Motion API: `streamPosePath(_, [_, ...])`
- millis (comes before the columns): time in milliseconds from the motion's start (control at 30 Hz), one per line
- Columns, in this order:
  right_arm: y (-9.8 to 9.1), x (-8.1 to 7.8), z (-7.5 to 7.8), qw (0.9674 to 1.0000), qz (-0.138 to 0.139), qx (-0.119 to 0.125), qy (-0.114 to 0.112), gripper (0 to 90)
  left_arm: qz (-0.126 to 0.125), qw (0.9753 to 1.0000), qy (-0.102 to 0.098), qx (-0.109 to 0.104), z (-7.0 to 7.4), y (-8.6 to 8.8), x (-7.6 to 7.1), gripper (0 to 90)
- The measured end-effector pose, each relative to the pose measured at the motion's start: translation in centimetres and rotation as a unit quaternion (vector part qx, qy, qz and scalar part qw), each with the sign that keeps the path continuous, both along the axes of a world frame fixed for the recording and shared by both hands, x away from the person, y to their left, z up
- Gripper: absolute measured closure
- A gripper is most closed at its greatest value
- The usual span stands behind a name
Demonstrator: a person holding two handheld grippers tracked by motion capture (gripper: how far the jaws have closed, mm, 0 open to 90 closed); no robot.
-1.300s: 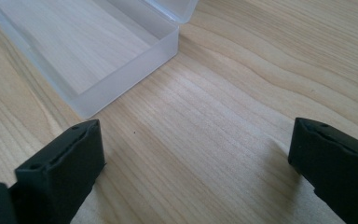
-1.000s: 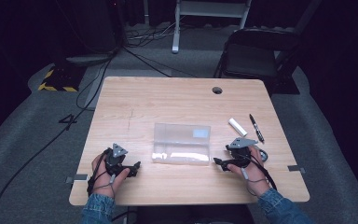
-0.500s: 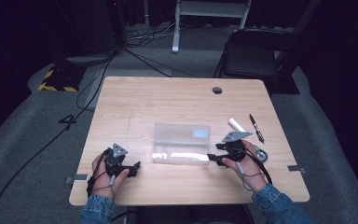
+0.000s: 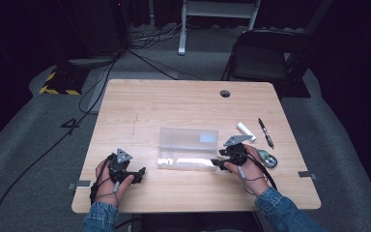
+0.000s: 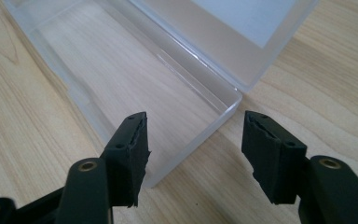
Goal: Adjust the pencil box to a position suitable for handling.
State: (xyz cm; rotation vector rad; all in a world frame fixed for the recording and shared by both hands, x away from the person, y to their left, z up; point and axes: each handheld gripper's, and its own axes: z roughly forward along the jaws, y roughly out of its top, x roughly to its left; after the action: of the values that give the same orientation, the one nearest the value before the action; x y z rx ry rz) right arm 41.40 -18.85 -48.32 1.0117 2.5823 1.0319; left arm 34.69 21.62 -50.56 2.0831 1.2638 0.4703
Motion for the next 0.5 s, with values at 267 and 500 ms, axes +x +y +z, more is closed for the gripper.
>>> streamPosePath(267, [0.25, -0.09, -0.48, 0.9998, 0.005, -0.017, 0.001, 43.7, 0.000, 1.0000, 0.000, 0.000, 0.00, 0.00, 0.00, 10.2])
streamPosePath(500, [0.26, -0.43, -0.39, 0.9992, 0.013, -0.037, -0.007, 43.4, 0.000, 1.0000, 0.000, 0.000, 0.00, 0.00, 0.00, 10.2])
